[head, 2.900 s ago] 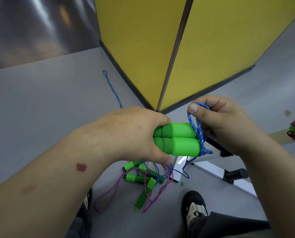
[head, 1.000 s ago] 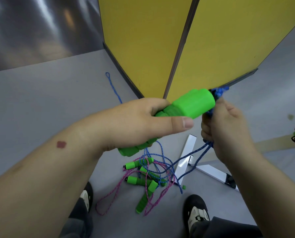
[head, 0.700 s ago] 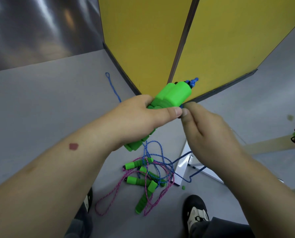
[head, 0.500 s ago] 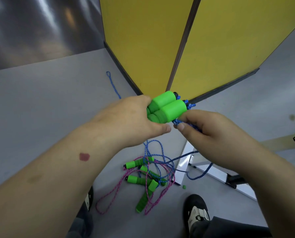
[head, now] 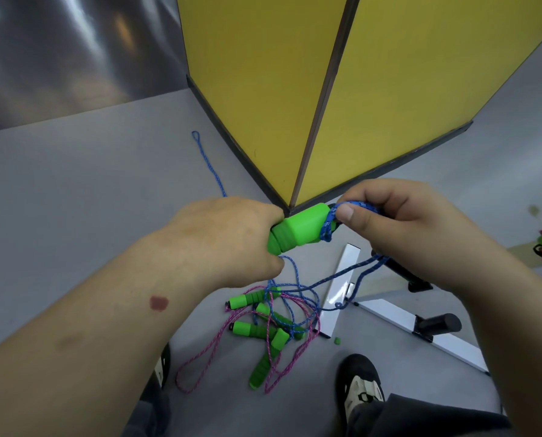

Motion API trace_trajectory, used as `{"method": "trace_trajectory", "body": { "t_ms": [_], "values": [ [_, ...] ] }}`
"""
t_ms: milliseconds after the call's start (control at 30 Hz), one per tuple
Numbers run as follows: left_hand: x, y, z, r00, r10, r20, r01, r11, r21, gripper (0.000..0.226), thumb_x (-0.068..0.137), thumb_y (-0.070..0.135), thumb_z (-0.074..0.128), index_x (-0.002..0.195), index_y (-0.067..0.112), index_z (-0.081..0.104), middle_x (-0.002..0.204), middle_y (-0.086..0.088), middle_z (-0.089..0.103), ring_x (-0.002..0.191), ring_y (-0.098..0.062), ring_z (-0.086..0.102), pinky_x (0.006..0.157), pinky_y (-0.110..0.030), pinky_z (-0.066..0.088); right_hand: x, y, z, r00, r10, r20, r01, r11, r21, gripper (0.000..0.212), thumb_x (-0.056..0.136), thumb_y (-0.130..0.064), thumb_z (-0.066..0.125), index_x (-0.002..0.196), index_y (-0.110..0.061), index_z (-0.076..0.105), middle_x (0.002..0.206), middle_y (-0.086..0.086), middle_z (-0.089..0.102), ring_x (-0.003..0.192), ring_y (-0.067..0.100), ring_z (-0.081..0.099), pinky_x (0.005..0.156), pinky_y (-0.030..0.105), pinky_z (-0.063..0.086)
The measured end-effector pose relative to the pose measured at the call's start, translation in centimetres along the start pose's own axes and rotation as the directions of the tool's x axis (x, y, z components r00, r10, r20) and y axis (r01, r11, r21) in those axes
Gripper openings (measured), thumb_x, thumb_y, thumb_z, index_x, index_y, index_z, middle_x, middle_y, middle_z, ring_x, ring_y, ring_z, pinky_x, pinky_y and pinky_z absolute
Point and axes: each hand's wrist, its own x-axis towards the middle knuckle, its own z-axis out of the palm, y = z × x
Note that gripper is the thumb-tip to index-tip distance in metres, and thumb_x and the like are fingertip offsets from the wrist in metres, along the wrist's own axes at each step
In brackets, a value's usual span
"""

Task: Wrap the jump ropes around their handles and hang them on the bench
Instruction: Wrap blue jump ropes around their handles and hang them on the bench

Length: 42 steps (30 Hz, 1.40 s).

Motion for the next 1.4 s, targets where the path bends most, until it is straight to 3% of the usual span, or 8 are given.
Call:
{"method": "trace_trajectory", "body": {
  "t_ms": [133,300,367,500,633,800,933,1400],
  "values": [
    [0.3,-0.1,0.0,0.999,-0.038,-0.021,0.035,0.994,-0.104,0.018,0.084,0.043,0.06,0.089,0.03,0.049,0.075,0.007,0.056,0.065,-0.01,0.054,0.056,-0.029,0.036,-0.2,-0.1,-0.1,0.999,0.046,0.027,-0.047,0.998,0.043,0.015,0.094,-0.033,0.065,0.088,-0.021,0.072,0.062,0.007,0.046,0.057,0.014,0.041,0.058,0.03,0.038],
    [0.4,-0.4,-0.4,0.988,-0.111,-0.106,0.091,0.98,-0.175,0.024,0.082,0.042,0.064,0.093,0.028,0.047,0.079,0.006,0.055,0.068,-0.011,0.052,0.055,-0.031,0.034,0.1,1.1,0.3,0.978,0.193,0.076,-0.18,0.973,-0.145,0.011,0.094,-0.025,0.065,0.087,-0.02,0.071,0.048,-0.016,0.048,0.04,0.003,0.042,0.04,0.011,0.033],
    [0.4,-0.4,-0.3,0.984,-0.117,-0.134,0.092,0.979,-0.18,0.027,0.08,0.042,0.066,0.093,0.029,0.046,0.08,0.004,0.055,0.069,-0.012,0.052,0.055,-0.031,0.034,0.4,1.4,0.7,0.968,0.245,0.049,-0.239,0.966,-0.102,0.014,0.092,-0.021,0.066,0.102,-0.03,0.071,0.075,-0.02,0.069,0.062,-0.003,0.062,0.063,0.016,0.05],
    [0.2,0.2,0.0,0.978,-0.083,-0.19,0.058,0.99,-0.132,0.031,0.077,0.043,0.066,0.098,0.032,0.047,0.08,0.006,0.051,0.072,-0.019,0.053,0.059,-0.033,0.038,1.3,1.3,1.6,0.953,0.303,-0.029,-0.235,0.791,0.564,0.045,0.083,-0.036,0.069,0.128,-0.032,0.062,0.116,-0.006,0.074,0.109,0.007,0.068,0.101,0.033,0.05],
    [-0.1,1.2,0.5,0.969,0.022,-0.245,-0.041,0.996,-0.073,0.033,0.075,0.046,0.064,0.099,0.036,0.043,0.08,0.006,0.049,0.072,-0.024,0.054,0.057,-0.033,0.037,0.9,1.4,3.3,0.966,0.24,-0.095,-0.179,0.887,0.426,0.048,0.081,-0.069,0.056,0.125,-0.052,0.061,0.126,-0.019,0.065,0.119,0.006,0.063,0.105,0.039,0.048],
    [-0.1,1.2,0.5,0.954,0.05,-0.295,-0.082,0.992,-0.094,0.033,0.074,0.05,0.064,0.098,0.037,0.045,0.078,0.006,0.052,0.072,-0.022,0.056,0.056,-0.034,0.041,0.9,0.9,3.5,0.965,0.239,-0.104,-0.163,0.863,0.478,0.024,0.104,-0.039,0.048,0.117,-0.038,0.068,0.097,-0.001,0.069,0.074,0.021,0.069,0.075,0.043,0.058],
    [-0.1,1.4,0.2,0.958,0.048,-0.282,-0.09,0.986,-0.138,0.045,0.073,0.063,0.068,0.103,0.038,0.047,0.08,0.008,0.055,0.077,-0.02,0.058,0.061,-0.034,0.046,0.8,0.7,3.3,0.969,0.191,-0.156,-0.098,0.878,0.469,0.024,0.106,-0.032,0.045,0.116,-0.024,0.065,0.08,0.005,0.06,0.052,0.02,0.052,0.047,0.028,0.043],
    [-0.8,1.0,-1.1,0.982,0.046,-0.181,-0.099,0.951,-0.294,0.058,0.062,0.089,0.057,0.091,0.039,0.053,0.073,0.011,0.06,0.066,-0.004,0.057,0.057,-0.032,0.045,1.1,1.4,2.2,0.974,0.2,-0.106,-0.1,0.801,0.59,0.033,0.097,-0.044,0.052,0.1,-0.017,0.071,0.07,0.006,0.045,0.055,0.019,0.034,0.051,0.031,0.027]
  ]
}}
